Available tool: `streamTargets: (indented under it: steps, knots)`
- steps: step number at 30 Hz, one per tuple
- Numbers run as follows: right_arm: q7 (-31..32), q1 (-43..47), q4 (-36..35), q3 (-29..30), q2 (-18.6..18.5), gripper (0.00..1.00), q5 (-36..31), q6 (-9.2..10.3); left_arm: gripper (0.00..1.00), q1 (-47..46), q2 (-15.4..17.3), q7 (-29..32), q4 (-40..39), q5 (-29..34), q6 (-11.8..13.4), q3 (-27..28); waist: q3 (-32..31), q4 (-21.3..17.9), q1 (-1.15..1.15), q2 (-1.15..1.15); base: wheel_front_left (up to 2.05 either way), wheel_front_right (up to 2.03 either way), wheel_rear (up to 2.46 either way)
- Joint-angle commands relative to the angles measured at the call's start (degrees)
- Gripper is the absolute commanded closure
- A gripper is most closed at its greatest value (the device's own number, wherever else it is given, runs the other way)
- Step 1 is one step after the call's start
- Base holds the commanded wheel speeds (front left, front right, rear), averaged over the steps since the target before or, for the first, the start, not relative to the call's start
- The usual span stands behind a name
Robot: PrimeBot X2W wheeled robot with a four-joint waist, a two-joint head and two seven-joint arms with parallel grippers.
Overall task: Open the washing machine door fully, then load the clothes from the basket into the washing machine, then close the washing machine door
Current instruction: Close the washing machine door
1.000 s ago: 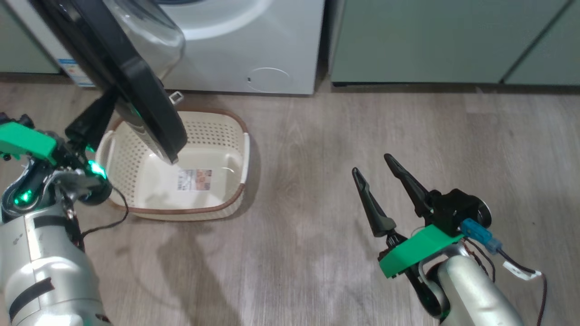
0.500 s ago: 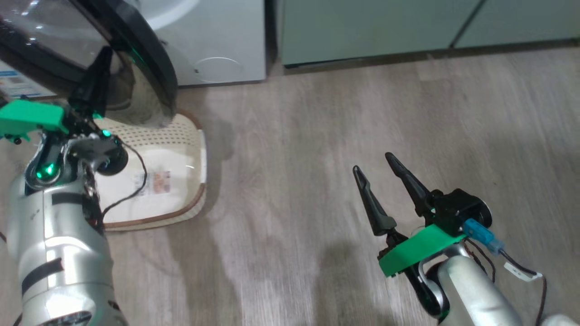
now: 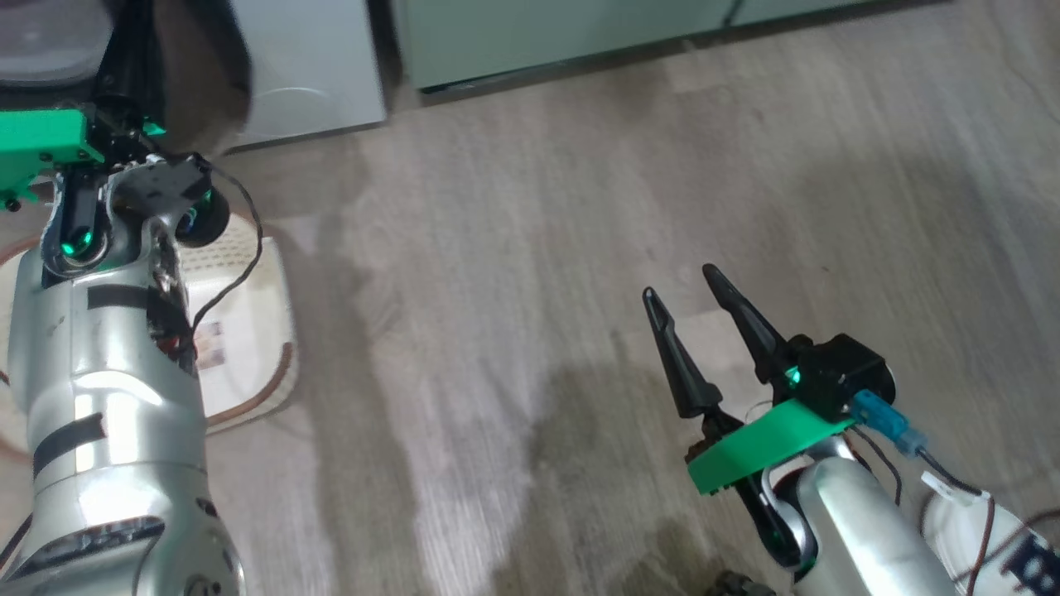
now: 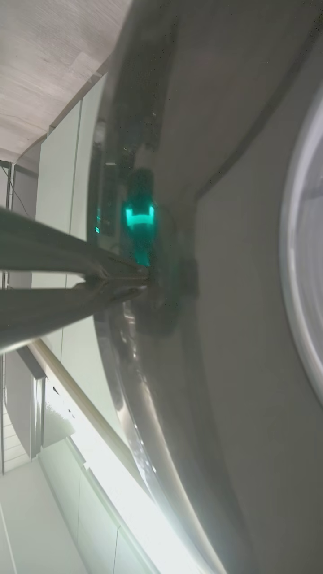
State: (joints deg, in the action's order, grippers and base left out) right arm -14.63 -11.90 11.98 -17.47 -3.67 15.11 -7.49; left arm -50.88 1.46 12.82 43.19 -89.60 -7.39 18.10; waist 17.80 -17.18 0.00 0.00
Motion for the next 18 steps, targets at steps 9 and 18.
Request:
streamTargets:
  steps: [9, 18]
  knots:
    - [-0.37, -0.91, -2.42, -0.88, 0.78, 0.0, 1.76, 0.0, 1.0, -6.67, 2.95, -7.02, -0.55, 1.09, -0.1, 2.4, 1.97, -6.08, 0.0, 0.0, 0.0, 0.0, 0.0]
    - [-0.37, -0.75, -2.61, -0.54, 0.79, 0.0, 2.39, 0.0, 1.0, -8.44, 3.71, -8.68, 1.12, 2.29, -0.1, 1.2, 1.5, -6.51, 0.0, 0.0, 0.0, 0.0, 0.0]
